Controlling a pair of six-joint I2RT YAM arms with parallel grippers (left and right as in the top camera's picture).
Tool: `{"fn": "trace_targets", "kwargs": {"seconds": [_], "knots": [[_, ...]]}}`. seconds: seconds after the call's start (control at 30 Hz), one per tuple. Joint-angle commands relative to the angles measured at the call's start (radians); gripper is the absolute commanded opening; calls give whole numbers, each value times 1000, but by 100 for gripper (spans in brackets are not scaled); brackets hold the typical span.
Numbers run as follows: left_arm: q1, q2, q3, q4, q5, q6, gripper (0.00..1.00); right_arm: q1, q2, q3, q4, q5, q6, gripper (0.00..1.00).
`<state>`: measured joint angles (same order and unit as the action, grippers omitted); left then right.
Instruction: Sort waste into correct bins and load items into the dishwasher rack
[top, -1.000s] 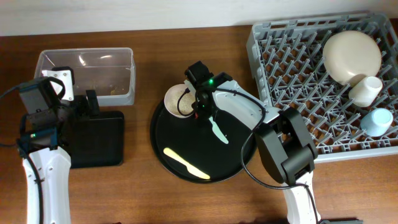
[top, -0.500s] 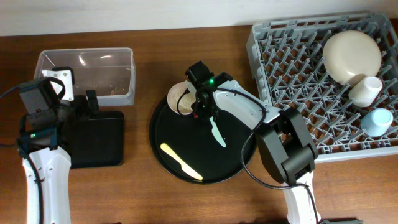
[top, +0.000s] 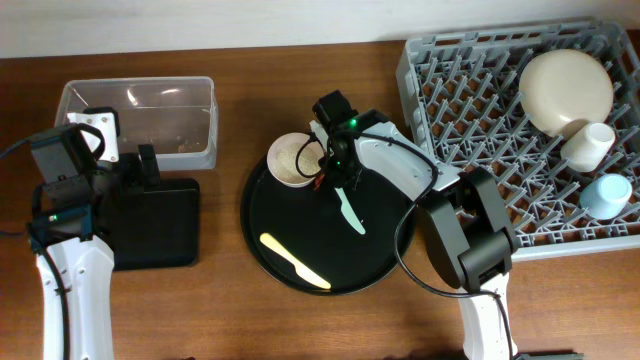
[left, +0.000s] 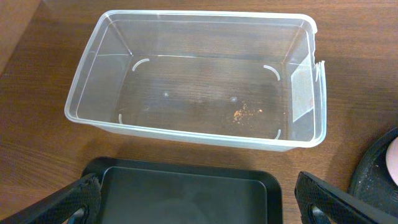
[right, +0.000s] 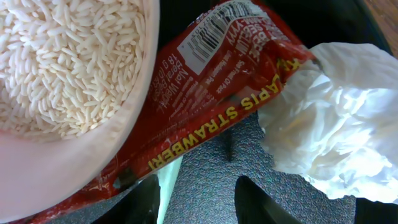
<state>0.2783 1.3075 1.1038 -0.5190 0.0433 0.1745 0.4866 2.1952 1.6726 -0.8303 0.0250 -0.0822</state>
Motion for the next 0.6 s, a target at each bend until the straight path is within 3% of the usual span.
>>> {"fn": "trace_targets", "kwargs": {"seconds": [0.0,0.57], "knots": [[5,2,21,1,-6,-13,99,-4,6,11,0,-19,12,44],[5,2,21,1,-6,-13,99,-8,7,-63,46,-97,32,45]]}}
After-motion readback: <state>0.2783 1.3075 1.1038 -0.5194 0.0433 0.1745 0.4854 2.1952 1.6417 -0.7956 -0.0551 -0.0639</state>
